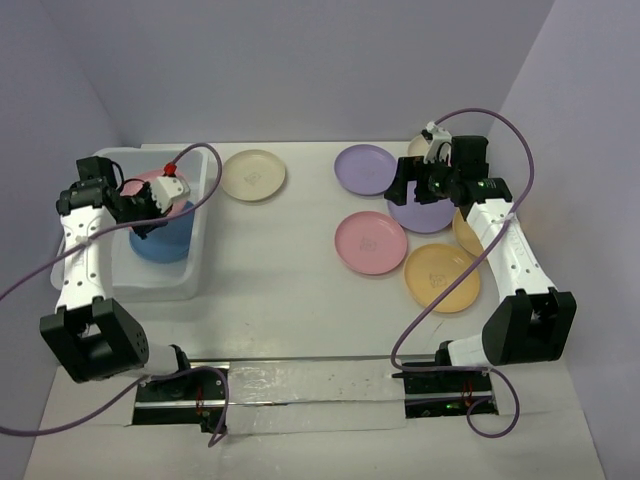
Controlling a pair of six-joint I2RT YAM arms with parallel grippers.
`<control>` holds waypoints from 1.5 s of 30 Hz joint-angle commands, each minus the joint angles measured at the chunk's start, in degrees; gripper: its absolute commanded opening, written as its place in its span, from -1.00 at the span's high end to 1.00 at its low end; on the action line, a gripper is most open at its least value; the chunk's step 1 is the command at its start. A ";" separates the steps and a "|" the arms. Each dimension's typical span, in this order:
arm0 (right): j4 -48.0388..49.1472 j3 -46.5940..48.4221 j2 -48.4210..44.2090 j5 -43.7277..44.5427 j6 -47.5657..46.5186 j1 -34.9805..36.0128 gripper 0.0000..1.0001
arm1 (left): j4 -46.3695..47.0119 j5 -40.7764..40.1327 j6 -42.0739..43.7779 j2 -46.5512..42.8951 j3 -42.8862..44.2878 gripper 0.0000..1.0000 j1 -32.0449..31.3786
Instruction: Place the plates into the plastic bin on the countertop
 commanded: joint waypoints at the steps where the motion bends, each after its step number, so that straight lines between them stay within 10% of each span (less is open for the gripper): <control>1: 0.09 2.64 -0.05 -0.07 0.19 0.00 -1.00 | -8.05 5.84 21.94 2.49 5.25 1.00 2.12; 19: -0.36 3.35 1.45 0.45 0.19 0.00 -1.00 | 6.11 0.16 25.04 12.88 -2.24 0.80 3.18; 26: -0.29 3.10 0.87 -0.03 0.19 0.00 -1.00 | 14.90 1.17 16.32 8.82 1.57 -0.90 3.35; 36: 0.16 2.92 0.48 -0.93 0.19 0.09 -0.99 | 16.81 10.63 -4.89 4.51 27.14 -0.96 4.69; 45: 0.08 3.34 1.66 -1.28 0.92 -0.09 -1.00 | 24.35 6.63 -21.03 -4.08 5.16 -0.98 -30.23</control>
